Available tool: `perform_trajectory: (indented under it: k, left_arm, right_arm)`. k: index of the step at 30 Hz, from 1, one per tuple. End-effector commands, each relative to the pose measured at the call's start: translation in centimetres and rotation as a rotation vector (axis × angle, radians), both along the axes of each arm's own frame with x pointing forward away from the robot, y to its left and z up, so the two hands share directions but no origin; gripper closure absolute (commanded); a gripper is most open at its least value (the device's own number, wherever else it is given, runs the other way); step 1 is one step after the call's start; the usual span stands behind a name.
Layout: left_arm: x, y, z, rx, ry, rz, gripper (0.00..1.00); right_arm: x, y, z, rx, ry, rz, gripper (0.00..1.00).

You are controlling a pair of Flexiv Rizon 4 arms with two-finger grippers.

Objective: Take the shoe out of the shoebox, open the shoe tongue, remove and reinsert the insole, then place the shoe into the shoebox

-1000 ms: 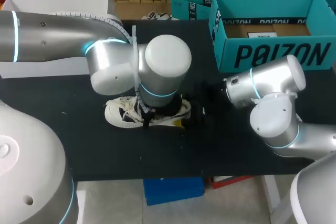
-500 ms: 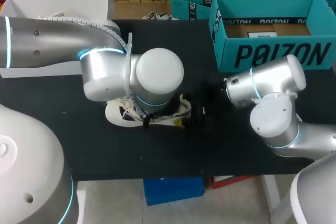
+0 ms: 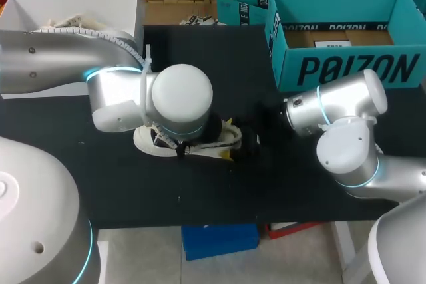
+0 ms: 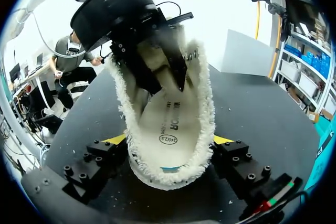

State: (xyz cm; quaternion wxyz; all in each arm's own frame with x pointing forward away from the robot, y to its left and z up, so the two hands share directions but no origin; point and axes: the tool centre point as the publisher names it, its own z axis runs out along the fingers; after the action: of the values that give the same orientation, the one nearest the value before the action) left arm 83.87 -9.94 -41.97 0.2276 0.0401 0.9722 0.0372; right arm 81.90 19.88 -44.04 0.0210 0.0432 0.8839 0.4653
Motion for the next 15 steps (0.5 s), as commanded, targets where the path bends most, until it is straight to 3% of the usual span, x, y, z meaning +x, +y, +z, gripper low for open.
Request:
perform_trajectory:
  k: [1,6,15]
  left_arm:
    - [4.4,1.4,-7.8,-0.038,0.077,-0.046,1.0]
    - [2.7,1.3,-6.7,-0.067,0.162,-0.076,1.0]
    - [-1.0,0.5,-2.4,-0.132,0.288,-0.137,1.0]
  right_arm:
    - [-0.1,-0.1,-0.5,-0.001,0.001,0.001,1.0]
    - [-0.1,-0.1,-0.5,-0.001,0.001,0.001,1.0]
    - [-0.1,-0.1,-0.5,-0.001,0.001,0.001,1.0]
